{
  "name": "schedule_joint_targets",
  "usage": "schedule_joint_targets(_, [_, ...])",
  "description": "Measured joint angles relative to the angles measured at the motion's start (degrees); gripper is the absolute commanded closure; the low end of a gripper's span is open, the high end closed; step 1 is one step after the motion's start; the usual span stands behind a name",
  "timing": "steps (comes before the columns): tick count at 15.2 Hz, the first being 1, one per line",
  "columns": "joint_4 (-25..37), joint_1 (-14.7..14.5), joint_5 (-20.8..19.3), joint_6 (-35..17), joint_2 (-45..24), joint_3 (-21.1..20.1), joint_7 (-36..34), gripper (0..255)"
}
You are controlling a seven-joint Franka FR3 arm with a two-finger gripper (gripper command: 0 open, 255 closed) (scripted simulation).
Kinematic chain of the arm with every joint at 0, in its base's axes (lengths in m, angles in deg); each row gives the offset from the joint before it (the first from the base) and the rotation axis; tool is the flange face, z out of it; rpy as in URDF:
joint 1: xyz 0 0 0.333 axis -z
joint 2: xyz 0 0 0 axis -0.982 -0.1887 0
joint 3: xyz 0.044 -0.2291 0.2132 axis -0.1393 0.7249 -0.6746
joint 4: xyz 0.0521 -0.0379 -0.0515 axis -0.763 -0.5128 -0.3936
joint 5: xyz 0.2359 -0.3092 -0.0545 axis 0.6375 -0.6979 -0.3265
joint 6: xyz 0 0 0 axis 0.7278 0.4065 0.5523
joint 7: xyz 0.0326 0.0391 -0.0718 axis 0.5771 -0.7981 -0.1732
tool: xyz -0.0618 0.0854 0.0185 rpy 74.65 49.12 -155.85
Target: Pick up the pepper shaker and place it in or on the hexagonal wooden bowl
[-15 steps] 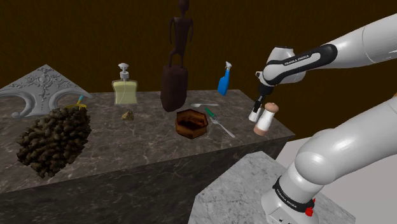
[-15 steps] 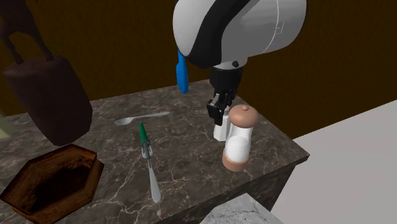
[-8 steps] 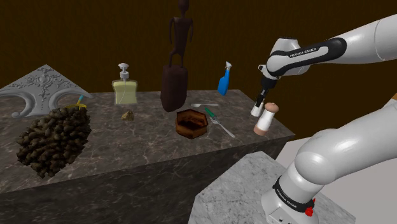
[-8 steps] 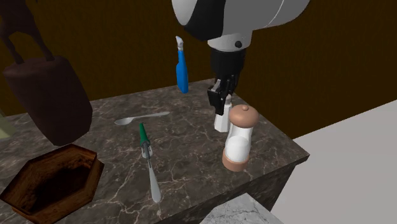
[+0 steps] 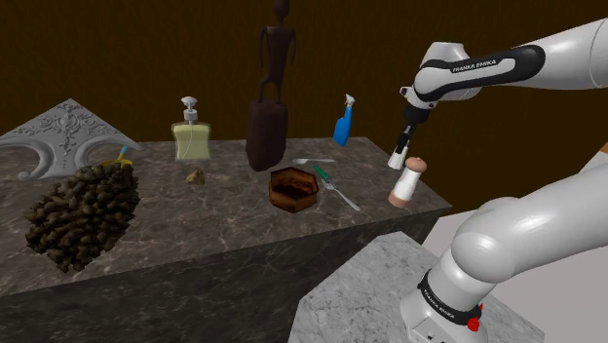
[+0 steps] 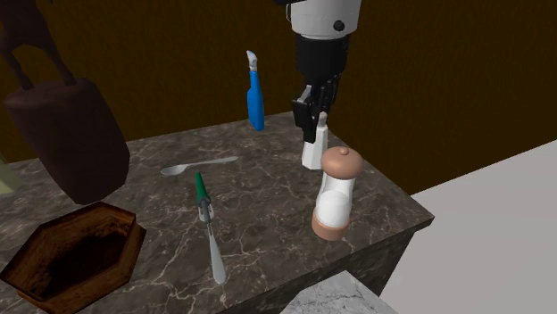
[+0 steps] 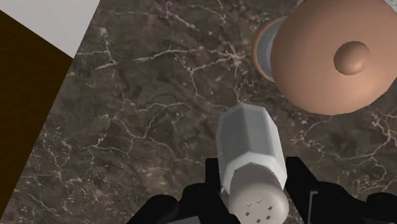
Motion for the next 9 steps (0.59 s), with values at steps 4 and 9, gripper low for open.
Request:
schedule_joint_targets(4, [2.5, 0.0, 0.4, 3.6, 1.1, -0.8, 0.2, 255])
schedule_joint_targets(9, [5.7, -0.2, 0.9, 7.5, 1.8, -1.6, 0.6, 255])
